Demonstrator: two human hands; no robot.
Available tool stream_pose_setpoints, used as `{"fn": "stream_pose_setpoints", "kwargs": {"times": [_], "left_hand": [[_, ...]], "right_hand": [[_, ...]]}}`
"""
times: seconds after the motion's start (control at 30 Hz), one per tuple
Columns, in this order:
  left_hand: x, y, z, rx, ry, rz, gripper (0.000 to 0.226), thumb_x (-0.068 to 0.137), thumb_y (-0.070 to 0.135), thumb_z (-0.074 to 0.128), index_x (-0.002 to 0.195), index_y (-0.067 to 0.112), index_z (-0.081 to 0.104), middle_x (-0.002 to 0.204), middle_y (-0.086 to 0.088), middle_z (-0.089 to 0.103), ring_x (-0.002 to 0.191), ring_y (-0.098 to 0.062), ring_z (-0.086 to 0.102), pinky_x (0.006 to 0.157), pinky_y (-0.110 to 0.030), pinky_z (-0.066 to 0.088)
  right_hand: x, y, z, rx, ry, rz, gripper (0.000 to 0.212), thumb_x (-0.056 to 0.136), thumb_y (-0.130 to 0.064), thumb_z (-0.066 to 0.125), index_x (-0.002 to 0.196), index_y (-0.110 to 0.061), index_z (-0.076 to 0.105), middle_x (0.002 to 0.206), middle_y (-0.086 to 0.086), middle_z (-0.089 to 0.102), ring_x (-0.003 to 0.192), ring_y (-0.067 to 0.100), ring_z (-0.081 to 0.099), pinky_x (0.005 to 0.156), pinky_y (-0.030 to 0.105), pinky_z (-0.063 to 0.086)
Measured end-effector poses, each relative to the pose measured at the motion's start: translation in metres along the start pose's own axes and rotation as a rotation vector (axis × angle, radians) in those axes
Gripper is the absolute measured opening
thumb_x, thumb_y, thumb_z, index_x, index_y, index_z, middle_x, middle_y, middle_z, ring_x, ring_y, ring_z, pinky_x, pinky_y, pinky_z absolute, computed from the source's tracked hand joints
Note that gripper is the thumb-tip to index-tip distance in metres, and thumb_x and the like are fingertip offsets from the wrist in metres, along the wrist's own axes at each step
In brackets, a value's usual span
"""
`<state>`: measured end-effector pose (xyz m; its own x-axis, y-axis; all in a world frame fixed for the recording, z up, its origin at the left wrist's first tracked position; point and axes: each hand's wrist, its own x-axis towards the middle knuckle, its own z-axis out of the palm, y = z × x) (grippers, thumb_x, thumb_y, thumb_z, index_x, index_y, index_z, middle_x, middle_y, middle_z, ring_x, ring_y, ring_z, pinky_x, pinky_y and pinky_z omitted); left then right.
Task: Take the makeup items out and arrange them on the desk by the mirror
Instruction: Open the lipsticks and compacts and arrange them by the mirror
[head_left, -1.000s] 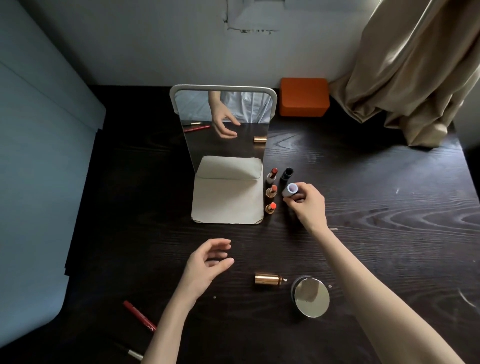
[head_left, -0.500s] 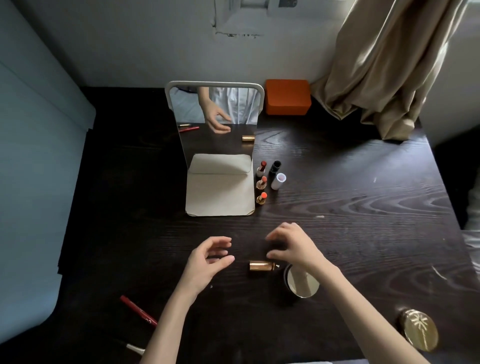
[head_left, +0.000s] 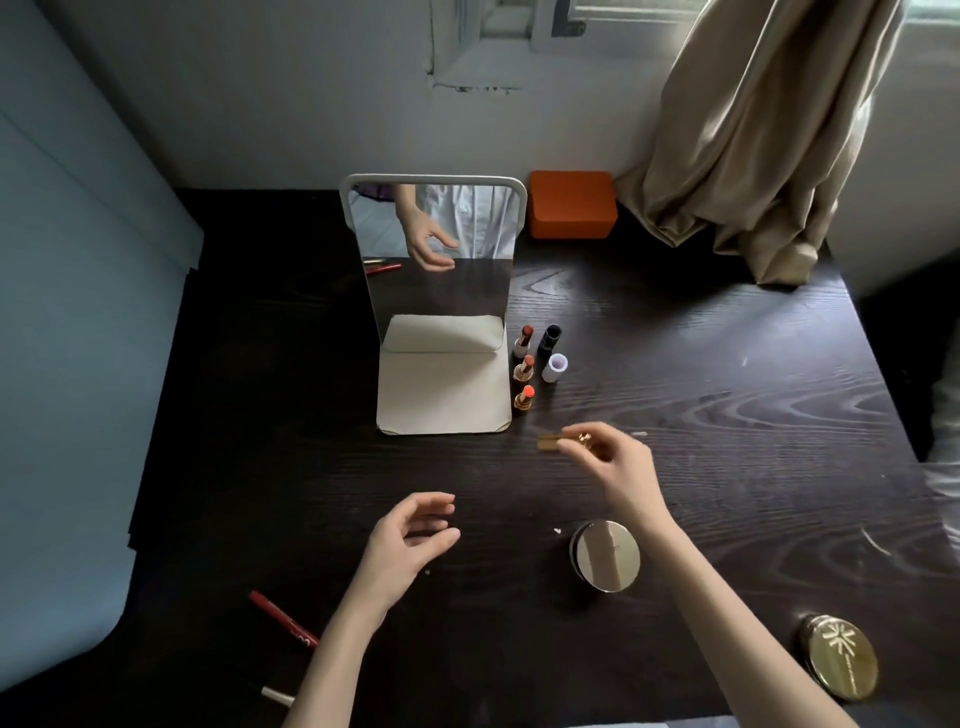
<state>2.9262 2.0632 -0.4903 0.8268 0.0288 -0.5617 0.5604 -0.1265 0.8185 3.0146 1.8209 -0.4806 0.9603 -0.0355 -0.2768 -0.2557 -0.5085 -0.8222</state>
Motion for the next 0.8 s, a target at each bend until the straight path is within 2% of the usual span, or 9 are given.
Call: {"fn": "stream_pose_setpoints", "kwargs": {"times": [0.13, 0.23, 0.3, 0.4, 0.5, 0.57, 0.73, 0.8], "left_hand": [[0.006, 0.006, 0.006, -0.017, 0.003, -0.004, 0.033, 0.077, 0.004, 0.072, 0.104, 0.023, 0.065, 0.103, 0.001, 0.068, 0.095, -0.012, 0.064, 0.078, -0.017, 0.051], [0.012, 0.009, 0.008, -0.009, 0.006, -0.008, 0.033, 0.078, 0.005, 0.072, 0.103, 0.025, 0.065, 0.102, 0.002, 0.068, 0.095, -0.009, 0.064, 0.078, -0.017, 0.052], [0.016, 0.012, 0.008, -0.007, 0.013, -0.010, 0.033, 0.078, 0.005, 0.072, 0.103, 0.024, 0.065, 0.102, 0.002, 0.068, 0.095, -0.009, 0.064, 0.079, -0.017, 0.052], [0.022, 0.014, 0.008, -0.013, 0.024, -0.015, 0.033, 0.078, 0.005, 0.072, 0.103, 0.025, 0.065, 0.102, 0.003, 0.068, 0.095, -0.011, 0.064, 0.079, -0.019, 0.052], [0.027, 0.015, 0.009, -0.017, 0.028, -0.020, 0.033, 0.077, 0.005, 0.072, 0.103, 0.025, 0.065, 0.103, 0.002, 0.068, 0.095, -0.011, 0.064, 0.079, -0.020, 0.052], [0.030, 0.015, 0.009, -0.025, 0.031, -0.022, 0.033, 0.077, 0.003, 0.072, 0.103, 0.023, 0.065, 0.103, 0.002, 0.069, 0.094, -0.011, 0.064, 0.079, -0.020, 0.052], [0.030, 0.016, 0.012, -0.023, 0.033, -0.029, 0.033, 0.078, 0.004, 0.072, 0.103, 0.024, 0.065, 0.102, 0.001, 0.069, 0.094, -0.010, 0.064, 0.079, -0.019, 0.052], [0.029, 0.016, 0.012, -0.027, 0.036, -0.029, 0.033, 0.077, 0.004, 0.072, 0.102, 0.025, 0.065, 0.102, 0.001, 0.069, 0.094, -0.010, 0.064, 0.080, -0.021, 0.052]], "right_hand": [[0.028, -0.001, 0.001, 0.030, 0.151, 0.031, 0.016, 0.071, -0.021, 0.080, 0.080, -0.027, 0.068, 0.079, -0.004, 0.066, 0.066, 0.005, 0.052, 0.067, 0.015, 0.042], [0.047, 0.004, 0.009, -0.044, 0.120, 0.012, 0.017, 0.073, -0.016, 0.077, 0.089, -0.017, 0.069, 0.087, -0.002, 0.065, 0.076, 0.009, 0.057, 0.074, 0.020, 0.043], [0.057, 0.009, 0.015, -0.088, 0.108, -0.001, 0.018, 0.073, -0.013, 0.076, 0.090, -0.015, 0.069, 0.086, 0.000, 0.063, 0.076, 0.010, 0.057, 0.072, 0.016, 0.042], [0.065, 0.014, 0.021, -0.123, 0.102, -0.026, 0.018, 0.072, -0.011, 0.076, 0.089, -0.014, 0.068, 0.084, 0.001, 0.060, 0.073, 0.008, 0.055, 0.069, 0.009, 0.040], [0.069, 0.019, 0.024, -0.141, 0.077, -0.026, 0.019, 0.073, -0.012, 0.076, 0.089, -0.014, 0.067, 0.083, 0.001, 0.058, 0.074, 0.011, 0.055, 0.073, 0.020, 0.043], [0.070, 0.022, 0.025, -0.137, 0.065, -0.023, 0.019, 0.073, -0.011, 0.076, 0.090, -0.014, 0.067, 0.084, 0.001, 0.058, 0.074, 0.013, 0.056, 0.073, 0.022, 0.044], [0.074, 0.028, 0.027, -0.137, 0.052, -0.034, 0.022, 0.073, -0.009, 0.075, 0.091, -0.017, 0.065, 0.082, -0.006, 0.051, 0.069, 0.004, 0.051, 0.068, 0.010, 0.039], [0.075, 0.031, 0.027, -0.136, 0.040, -0.020, 0.022, 0.072, -0.008, 0.075, 0.089, -0.018, 0.066, 0.082, -0.009, 0.049, 0.069, 0.005, 0.052, 0.068, 0.013, 0.041]]}}
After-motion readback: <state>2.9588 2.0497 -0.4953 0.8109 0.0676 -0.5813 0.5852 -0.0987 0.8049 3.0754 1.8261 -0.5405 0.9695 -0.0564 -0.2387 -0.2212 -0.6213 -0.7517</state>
